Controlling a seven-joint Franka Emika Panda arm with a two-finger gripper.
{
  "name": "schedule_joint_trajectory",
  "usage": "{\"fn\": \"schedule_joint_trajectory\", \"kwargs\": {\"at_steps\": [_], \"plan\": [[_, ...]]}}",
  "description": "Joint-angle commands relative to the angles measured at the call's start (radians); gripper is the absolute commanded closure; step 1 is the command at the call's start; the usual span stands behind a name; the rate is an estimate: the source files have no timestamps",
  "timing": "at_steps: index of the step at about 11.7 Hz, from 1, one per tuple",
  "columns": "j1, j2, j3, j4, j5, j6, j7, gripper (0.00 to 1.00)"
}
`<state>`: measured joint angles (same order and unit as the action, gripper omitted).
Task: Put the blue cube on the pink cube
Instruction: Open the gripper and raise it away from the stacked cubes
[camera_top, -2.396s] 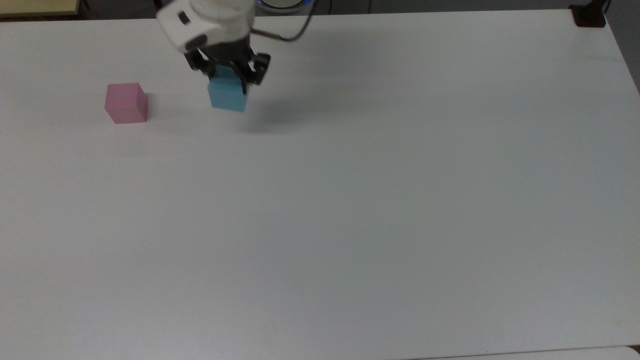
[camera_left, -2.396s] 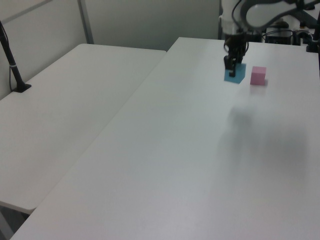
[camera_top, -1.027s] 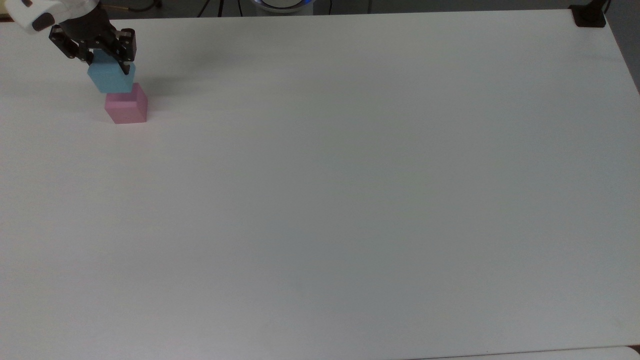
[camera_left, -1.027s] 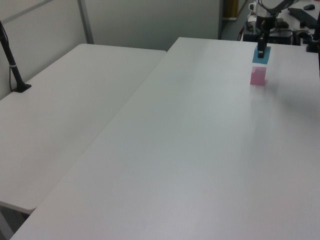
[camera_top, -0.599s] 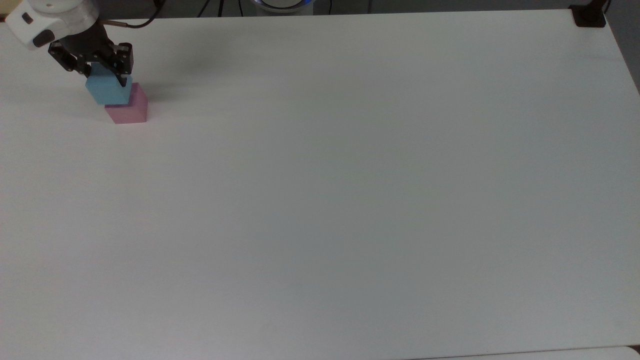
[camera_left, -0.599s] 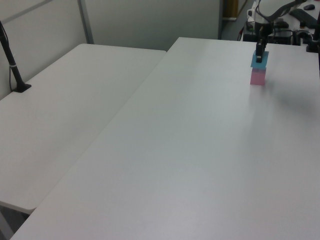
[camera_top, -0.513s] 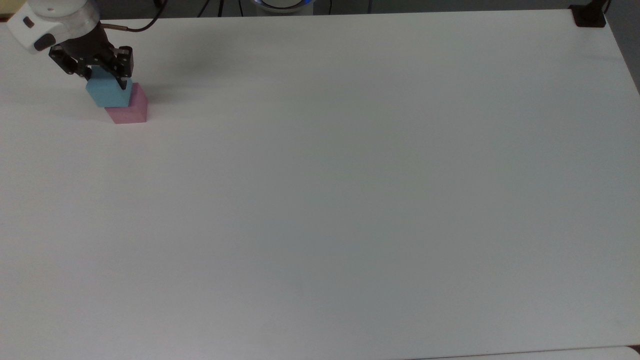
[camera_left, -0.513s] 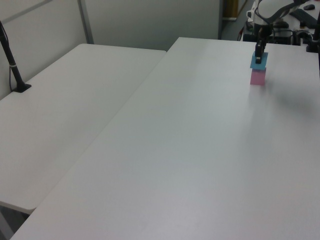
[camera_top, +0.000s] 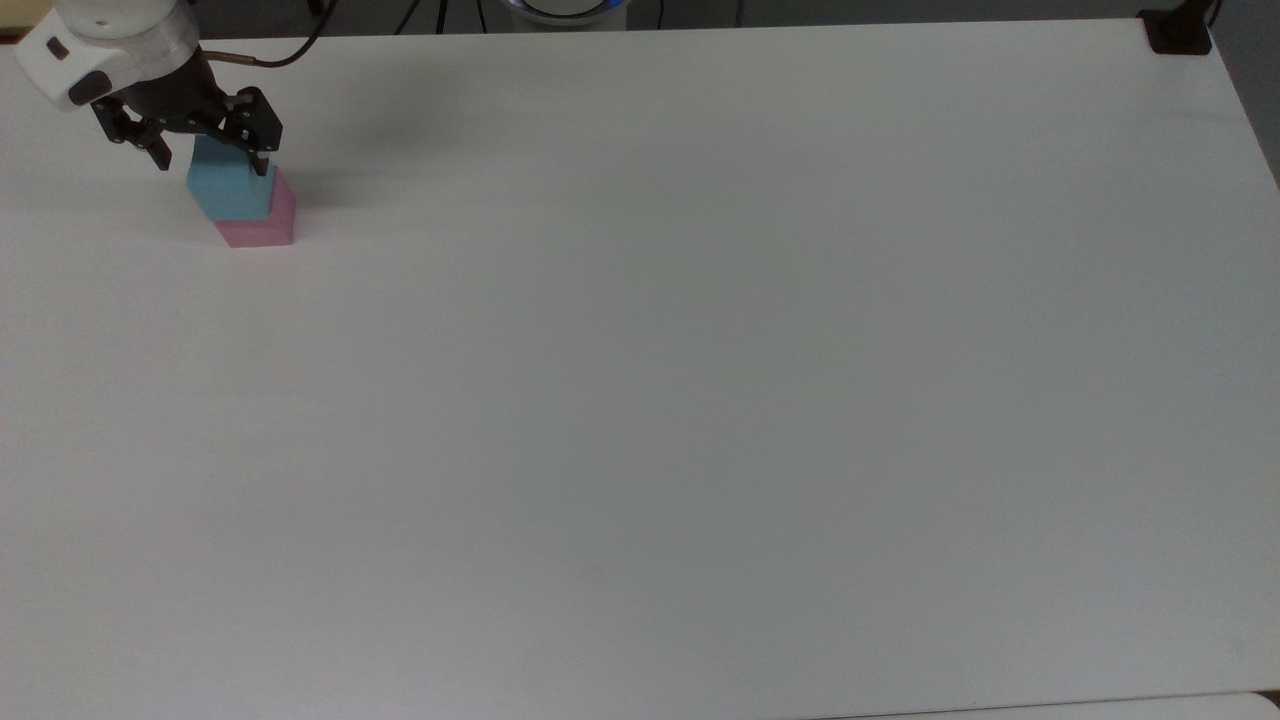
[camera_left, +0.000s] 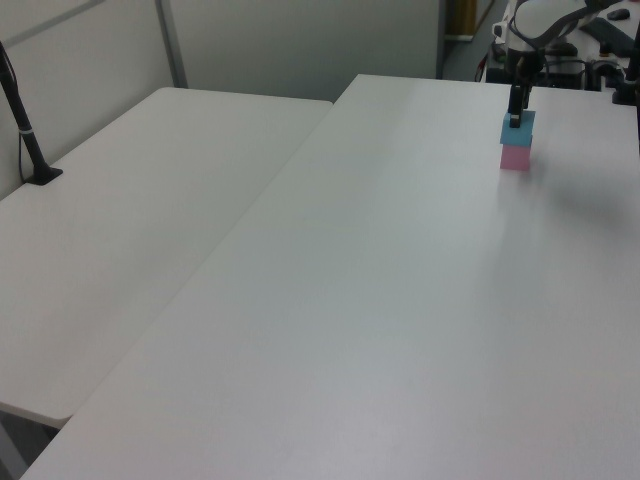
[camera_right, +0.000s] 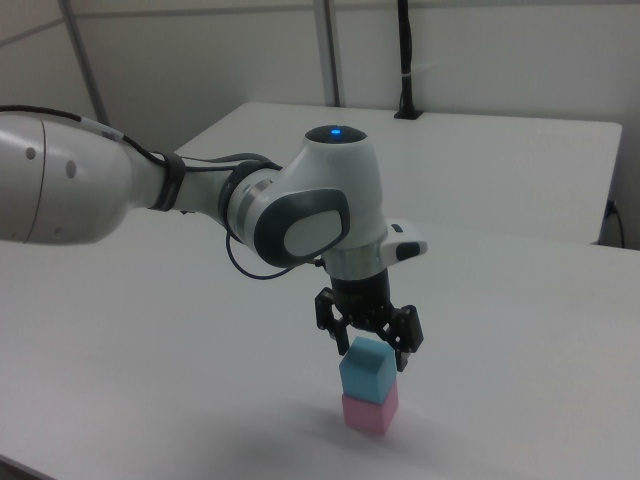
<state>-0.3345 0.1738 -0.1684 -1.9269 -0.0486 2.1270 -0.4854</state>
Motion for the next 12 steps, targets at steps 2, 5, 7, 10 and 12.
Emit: {"fn": "schedule_joint_trajectory", "kwargs": {"at_steps": [2, 5, 7, 10, 12], "plan": [[0.003, -0.097, -0.005, 0.089, 0.015, -0.217, 0.072, 0.0], [0.043, -0.16, 0.007, 0.179, 0.019, -0.372, 0.238, 0.0], [0.106, -0.18, 0.006, 0.254, 0.025, -0.502, 0.362, 0.0], [0.178, -0.258, -0.006, 0.313, 0.149, -0.621, 0.479, 0.0], [0.242, -0.275, 0.01, 0.324, 0.165, -0.622, 0.553, 0.0]]}}
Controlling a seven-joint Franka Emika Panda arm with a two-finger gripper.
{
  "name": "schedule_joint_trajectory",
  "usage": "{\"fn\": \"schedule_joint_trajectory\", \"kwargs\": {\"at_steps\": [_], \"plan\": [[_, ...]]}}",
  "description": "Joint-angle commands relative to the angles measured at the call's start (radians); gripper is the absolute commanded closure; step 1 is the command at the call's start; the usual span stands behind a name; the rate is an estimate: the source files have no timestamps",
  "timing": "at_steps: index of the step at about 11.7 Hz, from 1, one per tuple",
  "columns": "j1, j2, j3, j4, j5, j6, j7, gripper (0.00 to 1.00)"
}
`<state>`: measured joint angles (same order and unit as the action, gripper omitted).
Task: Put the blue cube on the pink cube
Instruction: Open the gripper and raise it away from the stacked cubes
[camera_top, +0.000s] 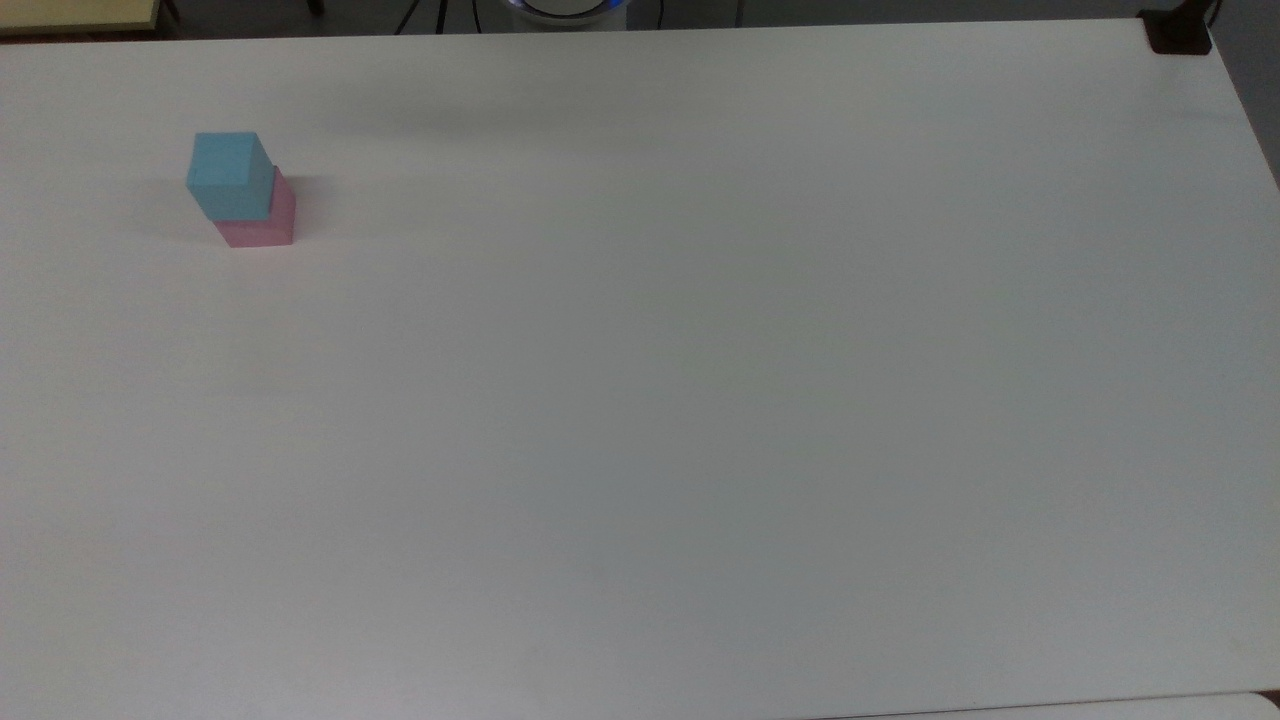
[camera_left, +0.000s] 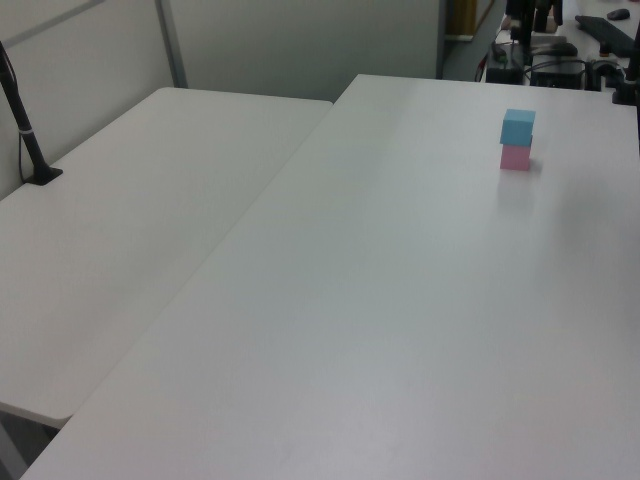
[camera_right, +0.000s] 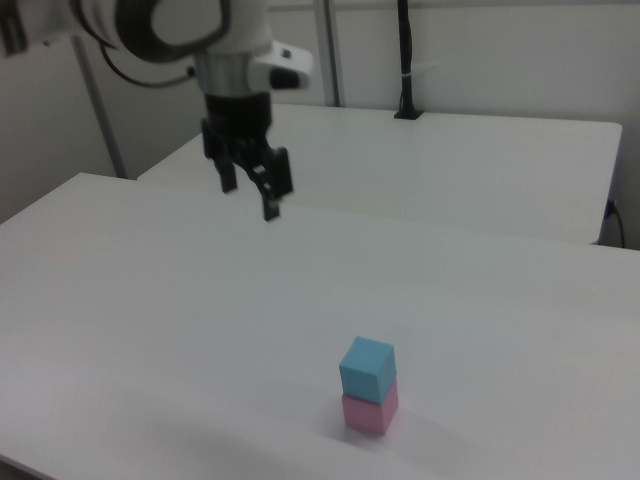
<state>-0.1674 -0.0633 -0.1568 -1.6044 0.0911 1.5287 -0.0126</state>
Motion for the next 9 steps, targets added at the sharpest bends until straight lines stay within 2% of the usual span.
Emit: {"fn": "schedule_joint_trajectory", "kwargs": {"at_steps": [1, 3, 4, 6, 9], "plan": [[0.107, -0.032, 0.005, 0.0, 0.022, -0.012, 0.08, 0.0], [0.091, -0.026, 0.08, -0.009, 0.004, 0.077, 0.027, 0.0], [0.094, -0.018, 0.086, -0.017, -0.005, 0.1, 0.016, 0.0], [0.101, -0.006, 0.108, -0.017, -0.089, 0.108, -0.007, 0.0], [0.1, -0.009, 0.108, -0.016, -0.126, 0.096, -0.021, 0.0]]}}
